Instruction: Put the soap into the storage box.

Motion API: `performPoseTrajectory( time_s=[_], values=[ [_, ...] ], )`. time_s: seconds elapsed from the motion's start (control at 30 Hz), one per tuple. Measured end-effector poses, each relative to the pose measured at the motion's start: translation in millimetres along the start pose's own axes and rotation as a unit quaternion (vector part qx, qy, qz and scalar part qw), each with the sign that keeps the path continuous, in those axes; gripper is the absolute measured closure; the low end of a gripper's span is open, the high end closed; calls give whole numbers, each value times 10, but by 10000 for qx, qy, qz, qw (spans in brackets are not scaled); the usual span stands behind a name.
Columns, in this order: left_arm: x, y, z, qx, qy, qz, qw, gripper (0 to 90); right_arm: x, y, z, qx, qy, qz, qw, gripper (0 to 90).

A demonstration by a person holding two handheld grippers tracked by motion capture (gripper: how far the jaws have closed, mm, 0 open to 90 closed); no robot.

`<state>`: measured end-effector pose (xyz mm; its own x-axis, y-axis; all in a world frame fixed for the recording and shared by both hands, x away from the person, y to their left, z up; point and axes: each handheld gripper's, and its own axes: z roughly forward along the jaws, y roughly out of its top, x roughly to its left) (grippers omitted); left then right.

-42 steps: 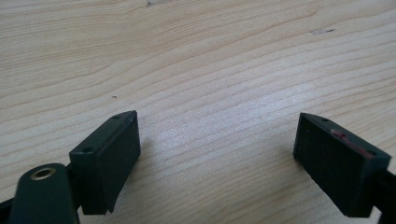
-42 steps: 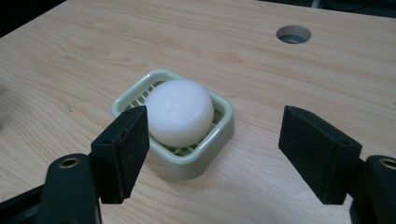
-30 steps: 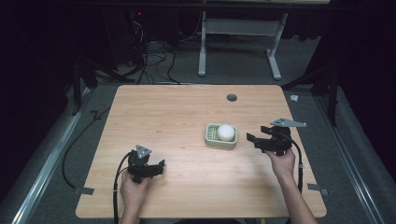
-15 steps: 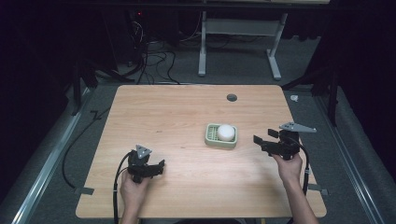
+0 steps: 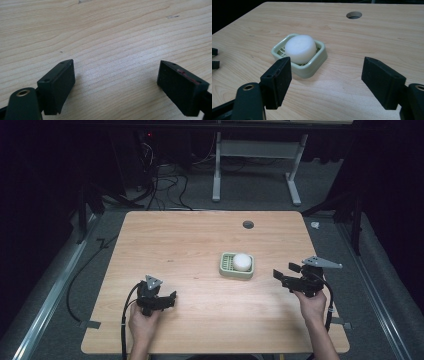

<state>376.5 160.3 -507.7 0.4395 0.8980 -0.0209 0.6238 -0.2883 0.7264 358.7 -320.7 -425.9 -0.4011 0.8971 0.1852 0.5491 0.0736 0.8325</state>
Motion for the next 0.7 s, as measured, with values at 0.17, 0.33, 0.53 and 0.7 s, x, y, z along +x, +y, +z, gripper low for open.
performPoseTrajectory(
  time_s=[0.17,0.33,0.53,0.7],
  values=[
    [0,0,0,1,1,2,10000,152,3,-61,-24,12,16,42,10000,250],
    [0,0,0,0,1,2,10000,152,12,-107,-36,25,22,65,10000,250],
    [0,0,0,0,1,1,10000,152,20,-151,-40,46,35,97,9999,250],
    [0,0,0,0,2,2,10000,152,41,-181,-30,91,72,95,9999,250]
  ],
)
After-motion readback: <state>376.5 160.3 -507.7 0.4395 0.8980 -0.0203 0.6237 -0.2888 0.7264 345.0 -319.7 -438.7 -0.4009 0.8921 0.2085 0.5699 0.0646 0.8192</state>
